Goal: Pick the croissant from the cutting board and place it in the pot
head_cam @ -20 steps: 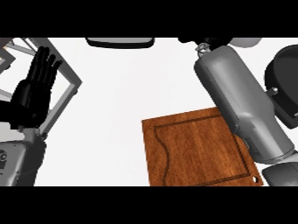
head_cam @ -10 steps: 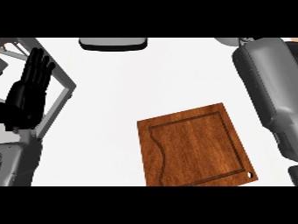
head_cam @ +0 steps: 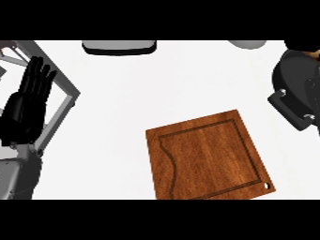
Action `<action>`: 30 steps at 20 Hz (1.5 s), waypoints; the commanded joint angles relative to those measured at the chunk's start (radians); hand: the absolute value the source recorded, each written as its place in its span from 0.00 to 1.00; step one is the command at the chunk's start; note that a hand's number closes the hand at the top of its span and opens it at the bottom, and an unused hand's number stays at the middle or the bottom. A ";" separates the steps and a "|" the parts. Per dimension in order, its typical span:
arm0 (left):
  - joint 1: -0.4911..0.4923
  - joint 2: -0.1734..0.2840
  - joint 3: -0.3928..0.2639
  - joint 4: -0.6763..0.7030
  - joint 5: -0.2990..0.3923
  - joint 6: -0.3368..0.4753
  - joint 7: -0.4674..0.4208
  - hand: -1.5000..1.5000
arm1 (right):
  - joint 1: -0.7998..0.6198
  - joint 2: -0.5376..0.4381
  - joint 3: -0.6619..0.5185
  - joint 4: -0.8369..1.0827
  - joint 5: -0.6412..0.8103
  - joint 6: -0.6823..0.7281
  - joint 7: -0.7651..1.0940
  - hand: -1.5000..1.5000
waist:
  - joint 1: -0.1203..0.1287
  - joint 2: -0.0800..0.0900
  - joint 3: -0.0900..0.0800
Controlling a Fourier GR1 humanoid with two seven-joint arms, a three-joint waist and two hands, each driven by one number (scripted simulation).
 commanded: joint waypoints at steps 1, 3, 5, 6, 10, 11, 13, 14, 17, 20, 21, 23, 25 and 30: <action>-0.062 0.002 0.009 0.056 -0.002 -0.008 0.000 0.50 | 0.119 -0.051 -0.049 -0.105 -0.070 -0.007 -0.070 1.00 | 0.001 0.002 0.000; 0.027 -0.008 0.014 0.022 0.009 -0.027 -0.047 0.50 | 0.160 -0.075 -0.083 -0.105 -0.113 -0.030 -0.122 1.00 | 0.008 0.002 0.000; -0.038 -0.011 0.012 0.032 -0.006 0.007 0.012 0.50 | 0.183 -0.097 -0.115 -0.077 -0.151 -0.062 -0.181 1.00 | 0.009 0.004 0.000; -0.008 -0.023 -0.005 0.022 -0.003 -0.012 -0.011 0.50 | 0.166 -0.136 -0.143 0.026 -0.171 -0.103 -0.251 1.00 | 0.015 0.006 0.000; -0.028 -0.021 -0.011 0.001 -0.017 -0.004 0.017 0.50 | 0.180 -0.161 -0.191 0.152 -0.201 -0.187 -0.332 1.00 | 0.019 0.007 0.000; -0.038 -0.016 0.003 0.010 -0.014 -0.007 0.003 0.50 | 0.230 -0.130 -0.184 0.104 -0.217 -0.184 -0.327 1.00 | 0.014 0.005 0.000; -0.004 0.011 0.031 -0.027 0.024 -0.040 0.032 0.50 | 0.158 -0.174 -0.209 0.244 -0.219 -0.204 -0.371 1.00 | 0.024 0.007 0.000; 0.009 -0.055 -0.033 -0.024 -0.031 0.007 -0.008 0.50 | 0.178 -0.185 -0.229 0.294 -0.245 -0.223 -0.419 1.00 | 0.025 0.009 0.001; -0.049 -0.015 0.000 0.001 -0.019 -0.003 0.027 0.50 | 0.168 -0.170 -0.263 0.356 -0.323 -0.171 -0.460 1.00 | 0.024 0.009 0.001; -0.064 -0.036 -0.006 0.092 -0.039 -0.008 -0.055 0.50 | 0.109 -0.134 -0.344 0.407 -0.447 -0.139 -0.486 0.00 | 0.022 0.015 0.002; -0.071 -0.005 0.012 0.011 -0.002 -0.013 0.051 0.50 | 0.129 -0.140 -0.358 0.440 -0.476 -0.149 -0.560 0.00 | 0.031 0.011 0.003; -0.026 -0.009 0.000 -0.022 -0.007 -0.027 0.029 0.50 | 0.098 -0.175 -0.384 0.513 -0.511 -0.146 -0.650 0.00 | 0.039 0.012 0.003; -0.076 0.000 0.012 -0.005 0.000 -0.019 0.072 0.50 | 0.080 -0.160 -0.356 0.542 -0.507 -0.111 -0.694 0.00 | 0.032 0.011 0.002; -0.063 -0.008 0.024 0.066 -0.008 -0.036 -0.017 0.50 | 0.052 -0.147 -0.390 0.517 -0.565 -0.224 -0.839 0.00 | 0.025 0.009 0.001</action>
